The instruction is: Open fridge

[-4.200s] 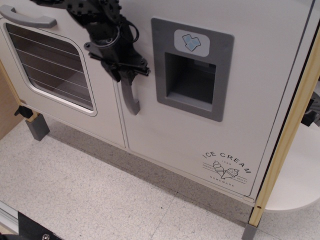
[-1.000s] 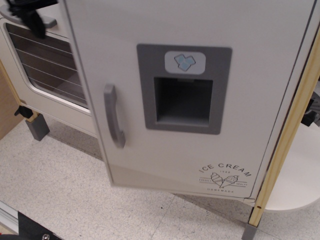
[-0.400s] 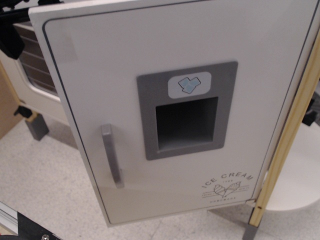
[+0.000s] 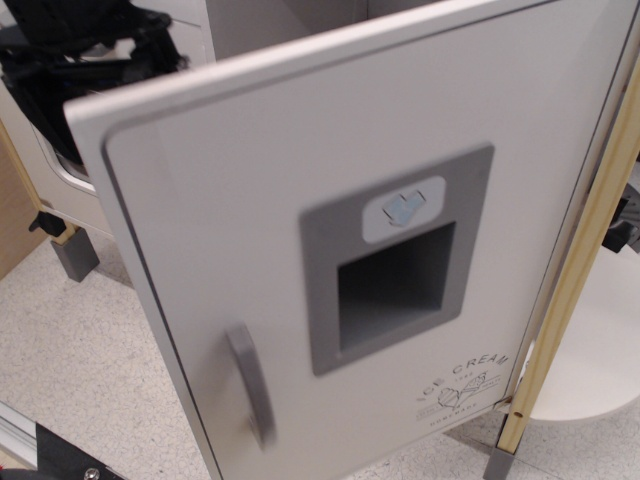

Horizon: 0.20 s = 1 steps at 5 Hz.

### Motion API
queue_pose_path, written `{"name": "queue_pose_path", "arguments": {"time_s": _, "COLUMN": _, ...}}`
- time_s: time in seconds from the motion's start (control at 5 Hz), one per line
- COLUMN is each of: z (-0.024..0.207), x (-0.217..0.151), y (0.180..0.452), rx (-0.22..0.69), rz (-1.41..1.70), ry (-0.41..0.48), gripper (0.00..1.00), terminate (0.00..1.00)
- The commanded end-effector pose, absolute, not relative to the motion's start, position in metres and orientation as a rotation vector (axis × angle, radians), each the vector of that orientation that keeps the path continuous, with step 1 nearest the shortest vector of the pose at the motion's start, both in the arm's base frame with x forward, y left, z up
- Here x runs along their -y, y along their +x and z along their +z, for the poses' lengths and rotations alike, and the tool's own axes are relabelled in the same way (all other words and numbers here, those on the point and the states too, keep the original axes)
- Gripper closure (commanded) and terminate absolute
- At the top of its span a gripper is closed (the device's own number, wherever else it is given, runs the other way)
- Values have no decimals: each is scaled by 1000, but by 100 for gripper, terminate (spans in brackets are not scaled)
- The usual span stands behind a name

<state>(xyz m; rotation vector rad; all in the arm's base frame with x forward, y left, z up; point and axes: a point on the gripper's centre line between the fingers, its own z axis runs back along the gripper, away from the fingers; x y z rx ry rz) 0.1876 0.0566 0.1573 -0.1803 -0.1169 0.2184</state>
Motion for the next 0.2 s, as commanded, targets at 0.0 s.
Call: {"name": "queue_pose_path", "arguments": {"time_s": 0.0, "z": 167, "x": -36, "y": 178, "rx": 153, "rz": 115, "ry": -165, "gripper": 0, "terminate": 100}}
